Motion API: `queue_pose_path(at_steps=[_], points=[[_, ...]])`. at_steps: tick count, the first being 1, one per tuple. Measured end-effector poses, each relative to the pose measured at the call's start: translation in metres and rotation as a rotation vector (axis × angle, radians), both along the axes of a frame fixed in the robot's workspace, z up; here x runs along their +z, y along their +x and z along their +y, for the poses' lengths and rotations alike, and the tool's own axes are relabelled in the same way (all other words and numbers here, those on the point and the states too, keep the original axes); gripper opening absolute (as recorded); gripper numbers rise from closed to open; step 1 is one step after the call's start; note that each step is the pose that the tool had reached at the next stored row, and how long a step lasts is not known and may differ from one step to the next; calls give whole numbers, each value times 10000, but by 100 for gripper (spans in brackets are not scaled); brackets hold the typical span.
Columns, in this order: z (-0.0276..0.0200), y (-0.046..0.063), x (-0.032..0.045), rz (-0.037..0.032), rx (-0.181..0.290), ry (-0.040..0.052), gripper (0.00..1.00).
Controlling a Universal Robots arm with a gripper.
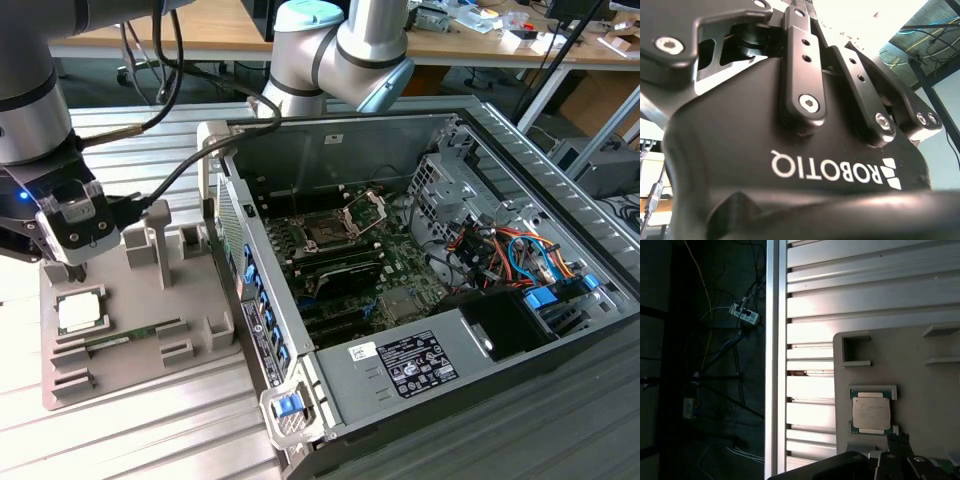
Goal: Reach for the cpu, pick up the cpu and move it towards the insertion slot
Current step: 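Pick up the cpu and move it towards the insertion slot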
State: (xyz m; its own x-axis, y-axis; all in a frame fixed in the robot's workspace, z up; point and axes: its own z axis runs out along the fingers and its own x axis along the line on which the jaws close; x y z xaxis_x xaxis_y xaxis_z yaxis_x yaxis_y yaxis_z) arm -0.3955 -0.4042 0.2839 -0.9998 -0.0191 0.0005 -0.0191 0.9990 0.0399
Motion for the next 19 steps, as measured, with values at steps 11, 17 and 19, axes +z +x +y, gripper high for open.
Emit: queue_pose_path(at_steps=[11, 17, 19], points=[[0, 0, -86, 0, 0, 0, 11], [0, 0, -102, 0, 0, 0, 11], [0, 0, -108, 0, 1, 0, 11]])
